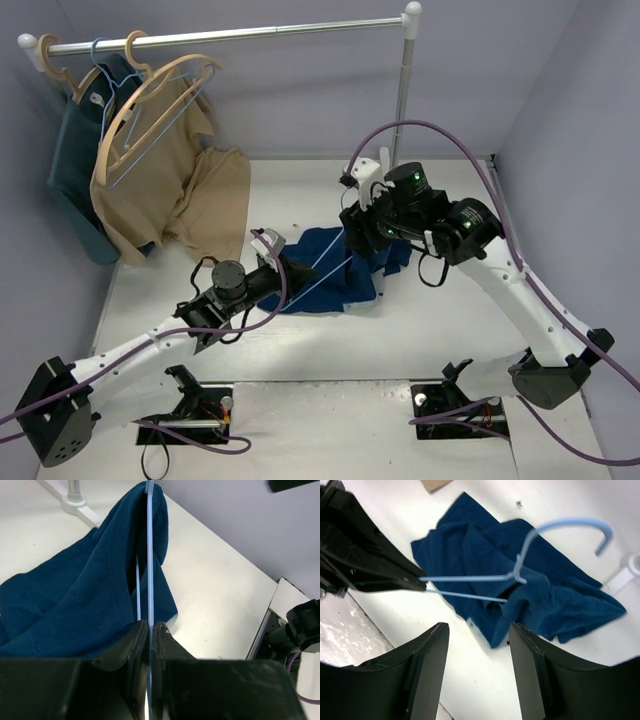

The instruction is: Place the t-shirt on the hanger

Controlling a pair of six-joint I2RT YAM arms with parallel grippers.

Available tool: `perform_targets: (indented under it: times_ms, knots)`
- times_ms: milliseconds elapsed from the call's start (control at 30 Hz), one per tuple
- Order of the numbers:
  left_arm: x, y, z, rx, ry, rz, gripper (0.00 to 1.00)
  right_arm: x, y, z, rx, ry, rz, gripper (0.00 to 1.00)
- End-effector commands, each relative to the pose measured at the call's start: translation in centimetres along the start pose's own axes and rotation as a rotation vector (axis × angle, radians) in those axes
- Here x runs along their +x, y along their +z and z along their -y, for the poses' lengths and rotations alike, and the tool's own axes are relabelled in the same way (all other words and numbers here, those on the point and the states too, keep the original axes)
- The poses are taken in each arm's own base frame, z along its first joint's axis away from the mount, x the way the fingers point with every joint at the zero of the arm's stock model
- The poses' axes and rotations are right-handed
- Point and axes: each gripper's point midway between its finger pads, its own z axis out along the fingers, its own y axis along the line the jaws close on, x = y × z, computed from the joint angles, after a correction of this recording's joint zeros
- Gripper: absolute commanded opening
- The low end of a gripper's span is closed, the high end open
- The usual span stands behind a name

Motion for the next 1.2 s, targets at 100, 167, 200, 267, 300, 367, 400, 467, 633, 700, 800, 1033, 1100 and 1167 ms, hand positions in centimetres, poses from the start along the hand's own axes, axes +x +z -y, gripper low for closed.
perform_targets:
  times_ms: [100,167,200,267,300,367,400,467,633,700,800,1033,1100,1167]
  knots:
    - [-3.7,0.9,1.3,0.080,-0.009,0.145,0.00,1.9,-3.3,4.1,0.224,-0.031,0.013,0.51]
    - [-3.5,0.9,1.2,0.082,-0.014,0.141,0.00,3.2,-3.4,5.5,0.268,-0.037,-0.014,0.51]
    - [-3.6,0.9,1.3,0.085,-0.013,0.141,0.00,3.2,-3.6,5.9,0.279,-0.038,0.002,0.51]
    - [-3.5,0.9,1.3,0.085,-0.012,0.141,0.00,3.5,-3.5,6.8,0.281,-0.035,0.012,0.50]
    - [-3.6,0.8,1.3,0.088,-0.010,0.140,0.00,3.9,-3.5,8.0,0.304,-0.036,0.020,0.50]
    - [-3.9,0.7,1.4,0.089,-0.005,0.146,0.00,4.2,-3.3,8.9,0.304,-0.042,0.031,0.49]
    - [-3.9,0.7,1.3,0.088,-0.005,0.143,0.00,4.5,-2.9,9.4,0.307,-0.070,0.033,0.50]
    - [-3.9,0.6,1.4,0.092,-0.002,0.141,0.00,4.7,-2.3,10.0,0.302,-0.106,0.038,0.50]
    - [-4.1,0.4,1.4,0.094,0.003,0.139,0.00,4.4,-0.6,11.5,0.265,-0.283,0.085,0.54]
    - [-4.3,0.3,1.6,0.097,0.007,0.143,0.00,3.6,-0.1,11.4,0.222,-0.329,0.131,0.56]
    - [-4.5,0.3,1.6,0.098,0.015,0.143,0.00,3.5,0.5,11.9,0.174,-0.399,0.149,0.56]
    - [-5.0,0.4,1.8,0.102,0.026,0.146,0.00,4.6,3.4,12.4,0.024,-0.447,0.110,0.54]
    - [-5.1,0.4,1.9,0.104,0.026,0.147,0.00,4.9,4.1,12.3,-0.010,-0.458,0.096,0.54]
    - [-5.3,0.5,1.9,0.104,0.026,0.147,0.00,5.2,4.8,12.2,-0.027,-0.460,0.101,0.53]
